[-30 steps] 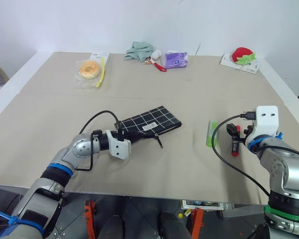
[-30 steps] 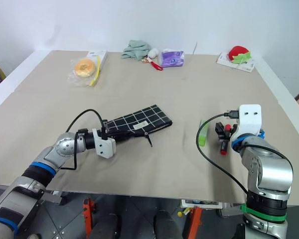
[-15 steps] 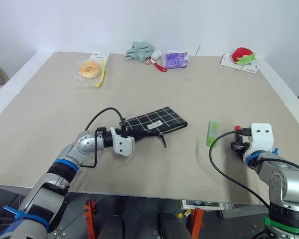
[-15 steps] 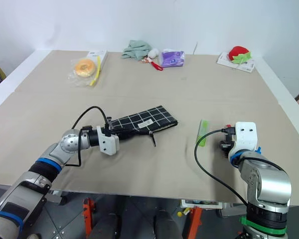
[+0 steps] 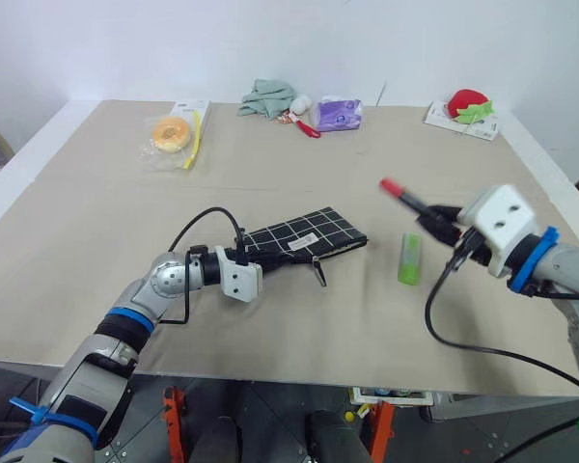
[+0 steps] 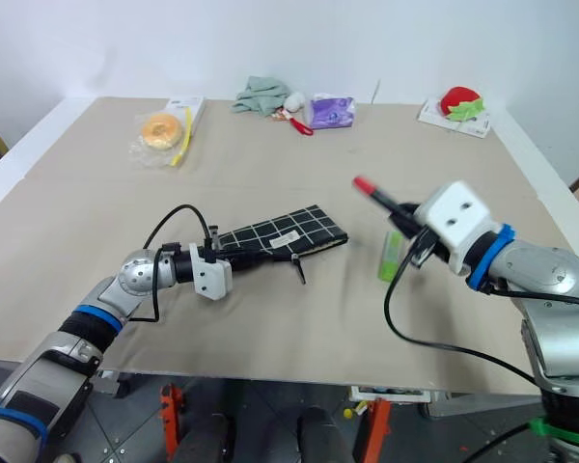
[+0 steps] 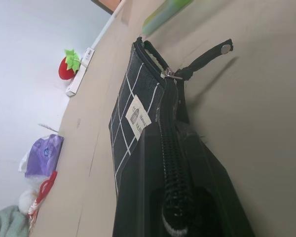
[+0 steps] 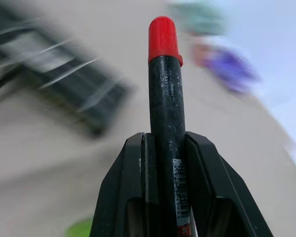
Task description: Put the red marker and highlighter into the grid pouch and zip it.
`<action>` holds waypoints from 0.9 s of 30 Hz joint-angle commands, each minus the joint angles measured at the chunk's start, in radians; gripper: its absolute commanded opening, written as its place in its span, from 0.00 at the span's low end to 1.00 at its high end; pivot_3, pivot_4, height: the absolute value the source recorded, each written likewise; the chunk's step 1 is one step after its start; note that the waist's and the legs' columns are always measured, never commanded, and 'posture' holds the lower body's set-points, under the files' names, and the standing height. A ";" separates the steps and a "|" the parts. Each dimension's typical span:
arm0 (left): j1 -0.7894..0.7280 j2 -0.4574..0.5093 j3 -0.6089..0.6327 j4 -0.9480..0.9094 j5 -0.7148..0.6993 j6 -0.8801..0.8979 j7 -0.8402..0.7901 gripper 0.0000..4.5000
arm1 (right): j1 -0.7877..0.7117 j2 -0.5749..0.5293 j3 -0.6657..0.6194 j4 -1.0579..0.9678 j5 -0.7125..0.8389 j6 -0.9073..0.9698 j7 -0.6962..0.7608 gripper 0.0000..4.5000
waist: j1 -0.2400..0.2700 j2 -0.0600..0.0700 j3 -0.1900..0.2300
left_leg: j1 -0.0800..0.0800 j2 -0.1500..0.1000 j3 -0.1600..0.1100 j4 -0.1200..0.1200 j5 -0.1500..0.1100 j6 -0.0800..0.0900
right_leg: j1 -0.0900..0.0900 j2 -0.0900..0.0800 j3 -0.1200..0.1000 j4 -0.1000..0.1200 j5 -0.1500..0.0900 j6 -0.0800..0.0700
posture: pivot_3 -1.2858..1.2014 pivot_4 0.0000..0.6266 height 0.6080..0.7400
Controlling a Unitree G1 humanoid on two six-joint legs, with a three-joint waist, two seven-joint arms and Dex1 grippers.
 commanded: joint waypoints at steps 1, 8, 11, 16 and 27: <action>-0.028 0.001 0.022 -0.001 -0.027 -0.007 0.003 0.00 | -0.005 -0.048 0.051 0.005 -0.048 -0.063 0.066 0.11 | 0.000 0.000 0.000 | 0.000 -0.001 0.000 0.000 0.000 0.000 | 0.000 -0.001 0.000 0.000 0.000 0.000 | 0.52 0.24 1.00; -0.022 0.002 0.025 -0.023 -0.034 0.002 0.002 0.00 | -0.079 -0.021 0.198 0.040 -0.155 -0.105 0.078 0.11 | 0.000 0.000 0.000 | 0.000 -0.001 0.000 0.001 0.000 0.000 | 0.000 -0.001 0.000 0.000 0.001 0.000 | 0.52 0.24 1.00; -0.014 0.002 0.025 -0.041 -0.037 0.009 0.001 0.00 | -0.122 0.000 0.242 0.085 -0.199 -0.124 0.070 0.11 | 0.001 0.000 0.000 | 0.000 -0.001 0.000 0.001 0.000 -0.001 | 0.000 -0.001 0.000 0.000 0.001 0.000 | 0.52 0.24 1.00; -0.003 0.003 0.024 -0.065 -0.039 0.017 -0.001 0.00 | -0.187 0.026 0.285 0.154 -0.255 -0.152 0.072 0.11 | 0.001 0.000 0.001 | 0.000 -0.001 0.000 0.001 0.000 -0.001 | 0.000 -0.002 0.000 0.000 0.004 -0.005 | 0.52 0.24 1.00; 0.005 -0.018 0.017 -0.108 -0.052 0.061 -0.010 0.00 | -0.317 0.142 0.415 0.238 -0.370 -0.254 0.082 0.11 | 0.000 0.000 0.001 | 0.000 -0.001 0.000 0.001 0.001 -0.001 | 0.000 -0.002 0.000 0.000 0.005 -0.006 | 0.52 0.24 1.00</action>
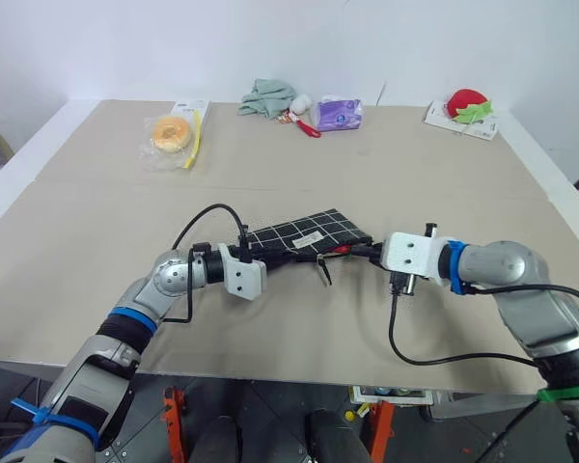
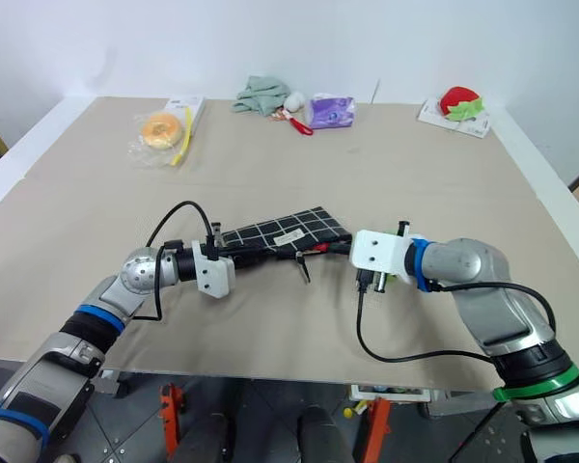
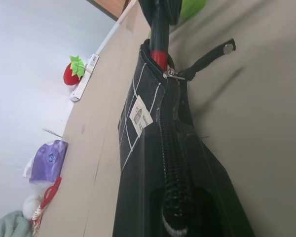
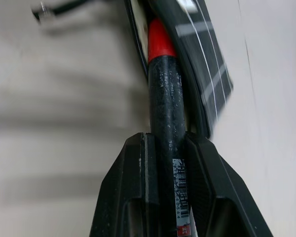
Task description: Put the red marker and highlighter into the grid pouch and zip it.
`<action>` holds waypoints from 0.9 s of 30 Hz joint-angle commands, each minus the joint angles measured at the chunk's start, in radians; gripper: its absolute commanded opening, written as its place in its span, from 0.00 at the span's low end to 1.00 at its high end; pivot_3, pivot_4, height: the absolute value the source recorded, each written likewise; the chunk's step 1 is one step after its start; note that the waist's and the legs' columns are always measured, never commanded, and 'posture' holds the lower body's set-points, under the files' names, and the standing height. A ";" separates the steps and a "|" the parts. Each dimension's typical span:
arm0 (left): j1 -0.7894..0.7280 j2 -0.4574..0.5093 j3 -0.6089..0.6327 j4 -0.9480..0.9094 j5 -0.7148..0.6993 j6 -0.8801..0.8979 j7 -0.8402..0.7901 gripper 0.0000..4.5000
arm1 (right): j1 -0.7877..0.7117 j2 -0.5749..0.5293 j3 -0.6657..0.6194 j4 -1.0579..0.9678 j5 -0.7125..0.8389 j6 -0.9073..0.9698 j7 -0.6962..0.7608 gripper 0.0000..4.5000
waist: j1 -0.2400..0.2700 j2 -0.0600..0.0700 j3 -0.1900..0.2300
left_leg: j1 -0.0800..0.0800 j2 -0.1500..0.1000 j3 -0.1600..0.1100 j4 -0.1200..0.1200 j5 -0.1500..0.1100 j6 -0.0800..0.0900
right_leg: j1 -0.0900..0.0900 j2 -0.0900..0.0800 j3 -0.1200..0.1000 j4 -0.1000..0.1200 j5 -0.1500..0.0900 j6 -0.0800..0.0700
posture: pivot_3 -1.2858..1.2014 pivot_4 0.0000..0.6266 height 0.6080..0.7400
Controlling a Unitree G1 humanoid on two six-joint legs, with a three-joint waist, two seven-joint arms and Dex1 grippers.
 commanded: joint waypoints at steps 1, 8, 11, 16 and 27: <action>-0.010 -0.016 0.014 -0.043 -0.040 0.015 -0.009 0.00 | -0.065 0.038 0.033 0.003 -0.039 -0.062 0.007 0.11 | 0.001 0.000 0.000 | 0.000 0.000 0.000 0.000 0.000 0.000 | 0.000 0.000 0.000 0.000 0.000 0.000 | 0.52 0.24 1.00; -0.005 -0.062 0.021 -0.104 -0.131 0.091 -0.062 0.00 | -0.145 0.084 0.084 0.064 -0.085 -0.187 0.029 0.11 | 0.001 0.000 0.000 | -0.001 0.000 0.000 0.000 0.000 0.000 | 0.000 -0.001 0.000 0.000 0.000 0.000 | 0.52 0.24 1.00; 0.002 -0.068 0.021 -0.127 -0.147 0.111 -0.077 0.00 | -0.156 0.098 0.085 0.081 -0.081 -0.226 0.046 0.11 | 0.001 0.000 0.000 | 0.000 0.000 0.000 0.000 0.000 0.000 | 0.000 -0.001 0.000 0.000 0.000 0.000 | 0.52 0.24 1.00; 0.013 -0.069 0.022 -0.140 -0.150 0.125 -0.090 0.00 | -0.159 0.117 0.083 0.097 -0.070 -0.308 0.066 0.11 | 0.001 0.000 0.000 | 0.000 0.000 0.000 0.000 0.000 0.000 | 0.000 -0.001 0.000 0.000 0.001 -0.001 | 0.52 0.24 1.00; 0.051 -0.084 0.069 -0.182 -0.244 0.258 -0.123 0.00 | -0.164 0.092 -0.034 0.030 0.040 -0.175 0.121 1.00 | 0.001 0.000 0.000 | 0.000 0.000 0.000 0.001 0.000 0.000 | 0.000 -0.001 0.000 0.001 0.001 -0.001 | 0.52 0.24 1.00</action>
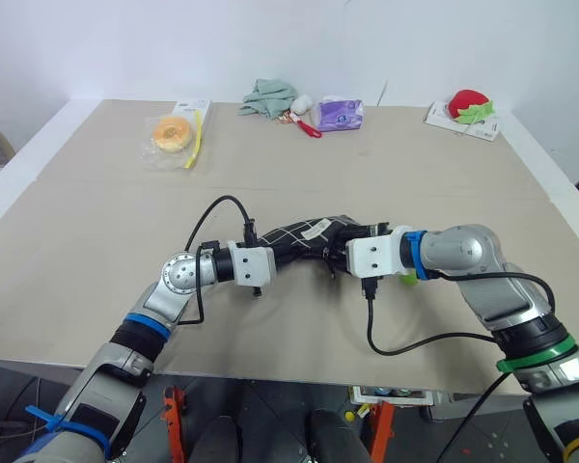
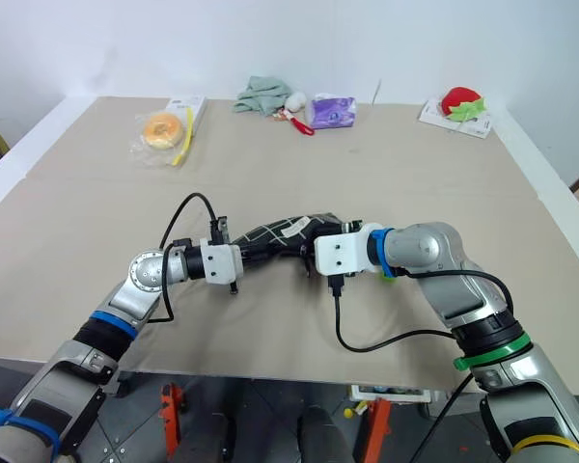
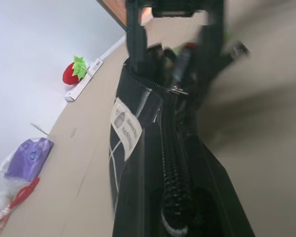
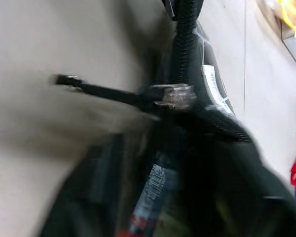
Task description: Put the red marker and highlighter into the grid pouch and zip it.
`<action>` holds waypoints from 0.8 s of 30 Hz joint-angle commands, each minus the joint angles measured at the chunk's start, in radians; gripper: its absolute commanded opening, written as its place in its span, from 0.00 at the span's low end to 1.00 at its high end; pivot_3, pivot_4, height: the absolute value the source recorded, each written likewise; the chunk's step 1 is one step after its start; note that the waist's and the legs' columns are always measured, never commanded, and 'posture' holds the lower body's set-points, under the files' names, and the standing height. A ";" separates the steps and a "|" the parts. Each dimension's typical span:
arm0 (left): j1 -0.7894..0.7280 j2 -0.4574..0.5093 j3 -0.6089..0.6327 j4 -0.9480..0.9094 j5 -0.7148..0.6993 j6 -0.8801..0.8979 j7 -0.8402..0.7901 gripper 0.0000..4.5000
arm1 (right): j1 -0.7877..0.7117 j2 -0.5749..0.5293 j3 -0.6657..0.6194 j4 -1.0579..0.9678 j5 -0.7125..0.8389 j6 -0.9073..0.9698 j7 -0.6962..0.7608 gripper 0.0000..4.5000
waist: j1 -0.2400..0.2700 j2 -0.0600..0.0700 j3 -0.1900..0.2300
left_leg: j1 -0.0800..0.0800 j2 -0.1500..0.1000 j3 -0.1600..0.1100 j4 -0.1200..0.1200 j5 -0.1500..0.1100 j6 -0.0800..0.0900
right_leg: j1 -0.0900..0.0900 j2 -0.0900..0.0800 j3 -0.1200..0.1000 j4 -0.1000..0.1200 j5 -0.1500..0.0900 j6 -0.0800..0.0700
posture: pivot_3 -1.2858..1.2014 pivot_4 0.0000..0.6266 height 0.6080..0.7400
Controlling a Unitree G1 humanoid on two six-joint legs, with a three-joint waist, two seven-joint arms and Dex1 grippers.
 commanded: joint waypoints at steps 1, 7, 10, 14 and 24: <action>0.008 -0.010 0.041 -0.053 -0.062 0.057 -0.005 0.00 | -0.023 -0.008 -0.109 -0.102 0.101 0.080 0.009 1.00 | 0.000 0.000 0.000 | 0.000 0.000 0.000 0.000 0.000 0.000 | 0.000 0.000 0.000 0.000 0.000 0.000 | 0.52 0.24 1.00; 0.025 -0.025 0.081 -0.118 -0.130 0.177 -0.014 0.00 | 0.011 0.064 -0.342 -0.275 0.350 0.504 -0.124 1.00 | 0.000 0.000 0.000 | 0.000 0.000 -0.002 0.001 0.000 0.000 | 0.001 0.000 -0.001 0.001 0.000 0.000 | 0.52 0.24 1.00; 0.031 -0.023 0.091 -0.136 -0.136 0.200 -0.014 0.00 | 0.054 0.080 -0.392 -0.329 0.320 0.730 -0.266 1.00 | 0.002 0.000 0.000 | 0.000 0.000 -0.003 0.001 0.000 0.000 | 0.001 0.000 -0.002 0.002 0.000 0.000 | 0.52 0.24 1.00; 0.040 -0.022 0.099 -0.140 -0.133 0.206 -0.023 0.00 | 0.110 0.122 -0.445 -0.379 0.299 1.019 -0.429 1.00 | 0.003 0.000 0.000 | 0.000 -0.001 -0.003 0.001 0.001 0.000 | 0.000 0.000 -0.002 0.002 0.000 -0.001 | 0.52 0.24 1.00; 0.032 -0.042 0.102 -0.111 -0.130 0.193 -0.050 0.00 | 0.192 0.397 -0.541 -0.488 0.238 1.417 -0.758 1.00 | 0.000 0.001 -0.001 | 0.000 -0.002 -0.003 0.001 0.002 0.000 | 0.000 0.000 -0.001 0.005 0.000 -0.001 | 0.52 0.24 1.00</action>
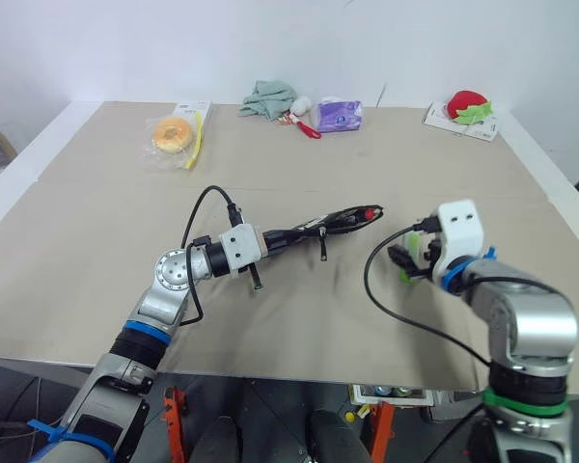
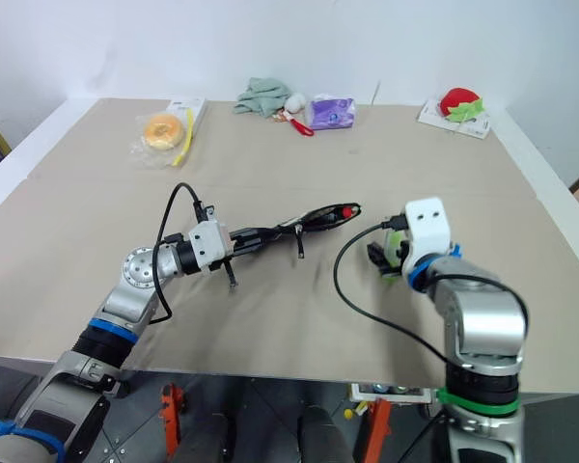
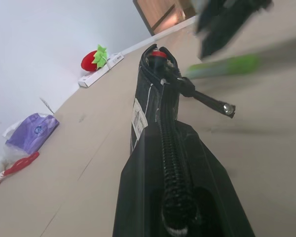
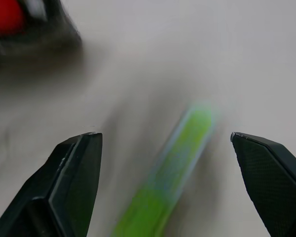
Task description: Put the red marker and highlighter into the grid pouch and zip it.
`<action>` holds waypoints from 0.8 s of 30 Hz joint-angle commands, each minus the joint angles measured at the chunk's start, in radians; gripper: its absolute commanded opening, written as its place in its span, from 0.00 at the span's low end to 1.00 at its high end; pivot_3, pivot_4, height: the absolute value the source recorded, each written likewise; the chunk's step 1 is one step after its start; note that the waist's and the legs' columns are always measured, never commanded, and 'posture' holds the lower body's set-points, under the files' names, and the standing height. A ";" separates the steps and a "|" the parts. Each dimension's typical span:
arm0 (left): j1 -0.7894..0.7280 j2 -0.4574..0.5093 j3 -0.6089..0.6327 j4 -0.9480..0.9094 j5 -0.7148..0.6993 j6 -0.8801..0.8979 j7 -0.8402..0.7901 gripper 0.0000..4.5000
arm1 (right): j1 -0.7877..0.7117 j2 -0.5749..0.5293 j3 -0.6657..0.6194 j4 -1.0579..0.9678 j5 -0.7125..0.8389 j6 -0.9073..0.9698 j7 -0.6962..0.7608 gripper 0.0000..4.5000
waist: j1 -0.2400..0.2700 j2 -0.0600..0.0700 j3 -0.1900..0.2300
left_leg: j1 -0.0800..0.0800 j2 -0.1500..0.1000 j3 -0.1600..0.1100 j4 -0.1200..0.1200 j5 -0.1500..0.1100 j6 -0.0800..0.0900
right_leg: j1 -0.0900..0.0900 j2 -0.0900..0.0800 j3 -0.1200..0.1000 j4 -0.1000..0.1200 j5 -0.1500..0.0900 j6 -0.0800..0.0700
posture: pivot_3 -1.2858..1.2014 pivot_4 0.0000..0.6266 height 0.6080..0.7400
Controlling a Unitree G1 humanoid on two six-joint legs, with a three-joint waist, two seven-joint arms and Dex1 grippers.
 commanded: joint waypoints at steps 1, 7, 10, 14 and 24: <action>-0.015 -0.002 0.021 -0.007 -0.016 -0.018 -0.011 0.00 | 0.013 0.019 -0.025 -0.051 -0.014 0.021 -0.063 1.00 | 0.000 0.000 0.000 | 0.000 0.000 0.000 0.000 0.001 -0.001 | 0.000 0.000 0.000 0.000 0.000 0.000 | 0.52 0.24 1.00; -0.015 -0.006 0.026 0.002 -0.013 -0.028 -0.018 0.00 | 0.073 0.007 0.006 -0.015 -0.016 0.005 -0.096 1.00 | 0.000 0.000 0.000 | 0.000 0.000 0.000 0.000 0.001 -0.001 | 0.000 0.000 0.000 0.000 0.000 0.001 | 0.52 0.24 1.00; -0.012 -0.005 0.030 0.002 -0.012 -0.030 -0.019 0.00 | 0.079 -0.003 0.016 -0.011 -0.009 -0.001 -0.090 0.83 | 0.000 0.000 0.000 | 0.000 0.000 0.000 0.000 0.001 0.000 | 0.001 0.000 0.000 0.000 0.000 0.001 | 0.52 0.24 1.00; -0.009 -0.004 0.033 0.003 -0.010 -0.033 -0.016 0.00 | 0.063 -0.019 0.023 0.004 -0.005 -0.033 -0.088 0.37 | 0.000 0.000 0.000 | 0.000 0.000 0.000 0.000 0.001 0.000 | 0.001 0.000 0.000 0.000 0.000 0.001 | 0.52 0.24 1.00; -0.018 -0.011 0.038 0.023 -0.007 -0.044 -0.014 0.00 | 0.037 -0.381 0.035 0.061 0.099 -0.755 0.378 0.23 | -0.001 0.002 0.001 | 0.000 -0.002 0.000 -0.001 0.001 0.000 | 0.001 -0.002 0.000 -0.002 -0.004 0.010 | 0.52 0.24 1.00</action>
